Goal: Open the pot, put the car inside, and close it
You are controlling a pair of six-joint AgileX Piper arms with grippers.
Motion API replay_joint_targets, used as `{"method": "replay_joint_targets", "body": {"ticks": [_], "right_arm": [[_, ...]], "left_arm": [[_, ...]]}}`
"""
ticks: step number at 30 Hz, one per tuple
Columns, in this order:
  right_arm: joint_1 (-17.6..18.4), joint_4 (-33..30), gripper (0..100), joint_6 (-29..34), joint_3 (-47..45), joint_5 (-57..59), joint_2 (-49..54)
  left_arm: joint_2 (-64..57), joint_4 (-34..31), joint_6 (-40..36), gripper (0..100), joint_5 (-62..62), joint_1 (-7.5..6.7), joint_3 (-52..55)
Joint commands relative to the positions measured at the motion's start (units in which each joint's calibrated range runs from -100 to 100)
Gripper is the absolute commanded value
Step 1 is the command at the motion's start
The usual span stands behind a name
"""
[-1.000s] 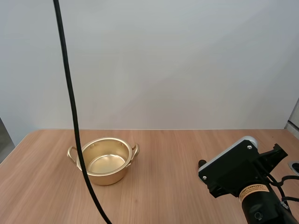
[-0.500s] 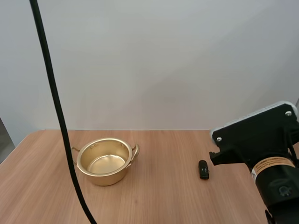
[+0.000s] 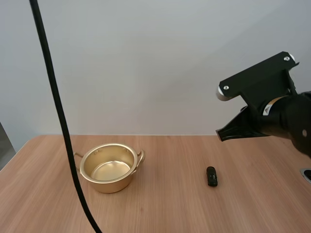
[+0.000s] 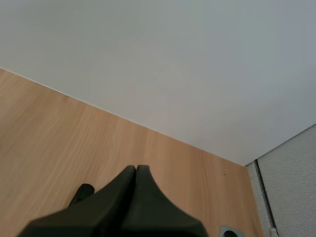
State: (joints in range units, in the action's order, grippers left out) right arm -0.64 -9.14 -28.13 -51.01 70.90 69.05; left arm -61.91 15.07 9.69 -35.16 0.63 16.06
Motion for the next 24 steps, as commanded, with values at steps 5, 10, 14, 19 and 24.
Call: {"method": "replay_joint_targets", "body": {"ticks": [5, 10, 14, 19, 24], "right_arm": [[0.0, 12.43, 0, 0.15, 6.22, 9.83, -29.41], [0.0, 10.23, 0, 0.15, 6.22, 9.07, -37.07], [0.0, 7.33, 0, 0.15, 6.22, 7.29, -39.79], [0.0, 3.14, 0, 0.15, 6.22, 6.71, -43.5], [0.0, 4.42, 0, 0.15, 6.22, 6.88, -46.31]], "left_arm": [[-0.18, -1.24, 0.07, 0, -2.05, 0.0, 0.06], [-0.18, -2.39, 0.07, 0, -0.08, 0.0, 0.06], [-0.18, -2.54, 0.07, 0, 1.93, 0.0, 0.06], [-0.18, -2.54, 0.07, 0, 1.93, 0.0, 0.06], [-0.18, -2.54, 0.07, 0, 1.93, 0.0, 0.06]]}}
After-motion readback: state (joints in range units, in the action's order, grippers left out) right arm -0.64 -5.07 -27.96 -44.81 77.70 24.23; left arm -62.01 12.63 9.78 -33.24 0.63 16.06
